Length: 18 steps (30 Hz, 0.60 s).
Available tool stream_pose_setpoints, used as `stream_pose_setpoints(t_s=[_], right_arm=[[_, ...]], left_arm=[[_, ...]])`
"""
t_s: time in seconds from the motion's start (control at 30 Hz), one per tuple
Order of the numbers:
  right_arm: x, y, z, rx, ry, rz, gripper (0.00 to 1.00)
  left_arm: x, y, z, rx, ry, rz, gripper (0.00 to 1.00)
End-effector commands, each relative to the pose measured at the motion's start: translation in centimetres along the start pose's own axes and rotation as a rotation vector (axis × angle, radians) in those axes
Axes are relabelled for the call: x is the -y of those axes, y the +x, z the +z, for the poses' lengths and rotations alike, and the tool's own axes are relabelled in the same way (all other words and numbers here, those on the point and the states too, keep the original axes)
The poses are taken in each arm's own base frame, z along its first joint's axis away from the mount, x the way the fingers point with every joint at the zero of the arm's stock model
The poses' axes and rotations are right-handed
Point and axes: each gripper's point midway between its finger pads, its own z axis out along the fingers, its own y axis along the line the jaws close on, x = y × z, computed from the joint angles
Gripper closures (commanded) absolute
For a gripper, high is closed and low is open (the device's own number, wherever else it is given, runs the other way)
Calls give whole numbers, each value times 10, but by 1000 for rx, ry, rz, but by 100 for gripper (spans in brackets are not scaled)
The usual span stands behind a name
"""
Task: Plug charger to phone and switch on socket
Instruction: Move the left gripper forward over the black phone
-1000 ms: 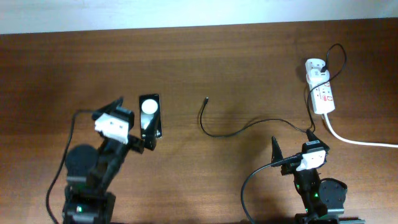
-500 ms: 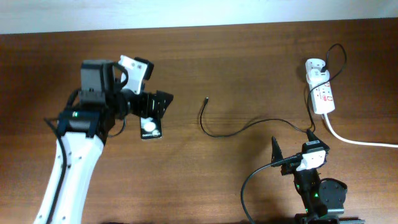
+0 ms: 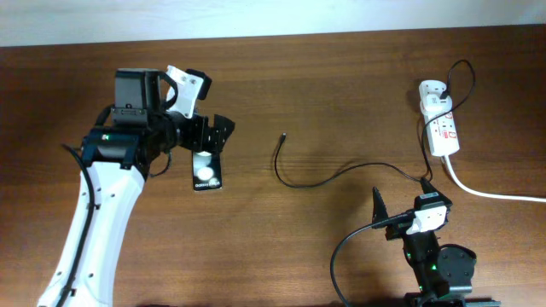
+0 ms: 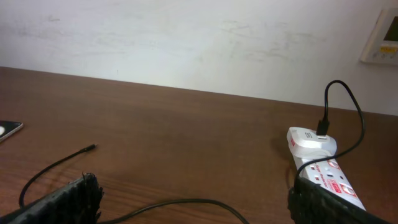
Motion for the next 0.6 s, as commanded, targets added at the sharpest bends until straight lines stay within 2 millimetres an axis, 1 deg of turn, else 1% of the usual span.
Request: stream_pose_setpoints(t_s=[0.0, 0.07, 0.13, 0.2, 0.23, 0.27, 0.33, 0.43, 0.47, 0.57], right_arm=[[-1, 3, 0, -3, -4, -2, 1], [-1, 3, 0, -3, -4, -2, 1], [-1, 3, 0, -3, -4, -2, 1], [-1, 3, 0, -3, -4, -2, 1], [-1, 3, 0, -3, -4, -1, 1], [-1, 3, 0, -3, -4, -2, 1], [-1, 3, 0, -3, -4, -2, 1], [-1, 3, 0, -3, -4, -2, 1], [-1, 3, 0, -3, -4, -2, 1], [-1, 3, 0, -3, -4, -2, 1]], left_arm=[[-35, 11, 15, -73, -150, -100, 1], [-51, 14, 19, -88, -235, -188, 0], [-54, 2, 15, -91, -251, -196, 1], [-58, -8, 6, -123, -284, -202, 1], [-61, -8, 5, -166, -297, -211, 1], [-62, -5, 8, -207, -296, -221, 1], [-65, 8, 20, -278, -291, -239, 1], [-72, 26, 44, -358, -285, -259, 1], [-73, 29, 47, -371, -285, -263, 1], [-80, 44, 65, -421, -297, -346, 1]])
